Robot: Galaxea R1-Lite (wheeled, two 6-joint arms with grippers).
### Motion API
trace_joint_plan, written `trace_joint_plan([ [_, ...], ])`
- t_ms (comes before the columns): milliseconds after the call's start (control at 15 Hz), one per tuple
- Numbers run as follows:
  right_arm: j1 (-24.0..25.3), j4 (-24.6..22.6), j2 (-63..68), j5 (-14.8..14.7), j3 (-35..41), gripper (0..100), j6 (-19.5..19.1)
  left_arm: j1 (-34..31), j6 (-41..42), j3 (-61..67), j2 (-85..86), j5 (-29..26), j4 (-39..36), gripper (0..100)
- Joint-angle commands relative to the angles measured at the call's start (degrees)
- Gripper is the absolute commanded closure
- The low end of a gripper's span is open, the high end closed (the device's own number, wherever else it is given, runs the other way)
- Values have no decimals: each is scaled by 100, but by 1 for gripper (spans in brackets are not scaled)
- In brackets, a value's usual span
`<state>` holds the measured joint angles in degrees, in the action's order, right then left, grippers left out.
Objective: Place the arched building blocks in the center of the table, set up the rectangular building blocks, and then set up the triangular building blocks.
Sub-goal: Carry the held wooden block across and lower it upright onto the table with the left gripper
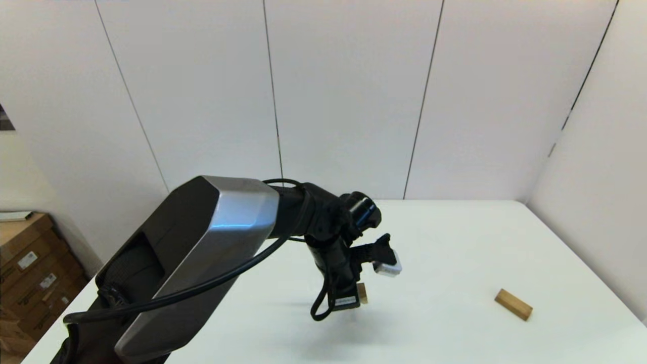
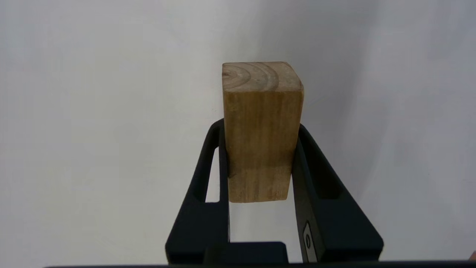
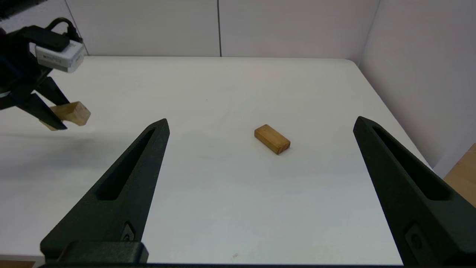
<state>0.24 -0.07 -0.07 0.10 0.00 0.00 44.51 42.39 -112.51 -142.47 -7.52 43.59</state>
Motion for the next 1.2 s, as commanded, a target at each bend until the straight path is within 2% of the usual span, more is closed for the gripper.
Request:
trace_joint_plan([
  [67,2,-1,-1,-1,0,0,0,5,191,-8,-105,-4,70,100],
  [400,2,-1,-1,-1,0,0,0,49,657,-17,-149,-4,105,100],
  [1200,2,-1,-1,-1,0,0,0,93,674,-17,-290,269,202,100],
])
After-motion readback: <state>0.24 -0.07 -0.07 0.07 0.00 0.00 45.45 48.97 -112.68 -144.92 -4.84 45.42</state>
